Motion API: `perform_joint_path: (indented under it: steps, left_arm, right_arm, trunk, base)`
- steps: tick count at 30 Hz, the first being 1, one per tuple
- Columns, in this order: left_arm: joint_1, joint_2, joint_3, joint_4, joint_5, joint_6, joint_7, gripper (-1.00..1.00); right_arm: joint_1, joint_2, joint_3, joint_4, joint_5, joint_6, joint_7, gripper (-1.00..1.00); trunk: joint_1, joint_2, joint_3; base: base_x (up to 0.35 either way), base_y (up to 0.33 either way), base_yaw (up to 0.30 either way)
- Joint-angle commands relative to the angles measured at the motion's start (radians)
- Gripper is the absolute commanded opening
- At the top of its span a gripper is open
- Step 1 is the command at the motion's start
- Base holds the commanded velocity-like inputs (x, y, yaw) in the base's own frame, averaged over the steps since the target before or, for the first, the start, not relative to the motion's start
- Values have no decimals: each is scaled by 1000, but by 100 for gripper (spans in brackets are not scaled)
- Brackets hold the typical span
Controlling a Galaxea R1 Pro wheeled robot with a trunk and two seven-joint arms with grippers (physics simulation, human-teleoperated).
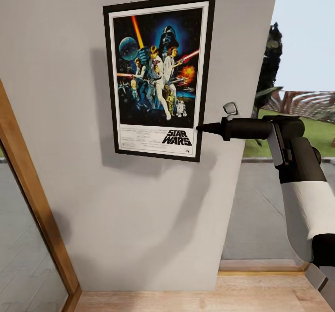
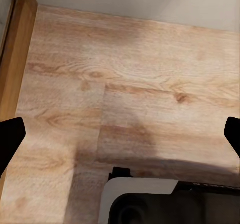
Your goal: Pick up the poster from the kitchen countertop and hang it on one of the wall nails in the kitchen.
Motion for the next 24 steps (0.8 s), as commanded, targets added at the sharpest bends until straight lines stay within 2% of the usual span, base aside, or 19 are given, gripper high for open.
perform_joint_path:
  steps: [1, 8, 24]
  left_arm:
    - [0, -1, 5, -1, 0, 0, -8, 100]
    - [0, -1, 5, -1, 0, 0, -8, 100]
    - [1, -1, 5, -1, 0, -1, -8, 100]
  right_arm:
    - [0, -1, 2, 0, -7, 10, 1, -100]
    - [0, -1, 2, 0, -7, 10, 1, -100]
    - [0, -1, 1, -1, -7, 10, 1, -100]
  trunk:
    - [1, 0, 0]
    - [1, 0, 0]
    - [1, 0, 0]
  base:
    - [309, 0, 0]
    - [148, 0, 0]
    - [9, 0, 0]
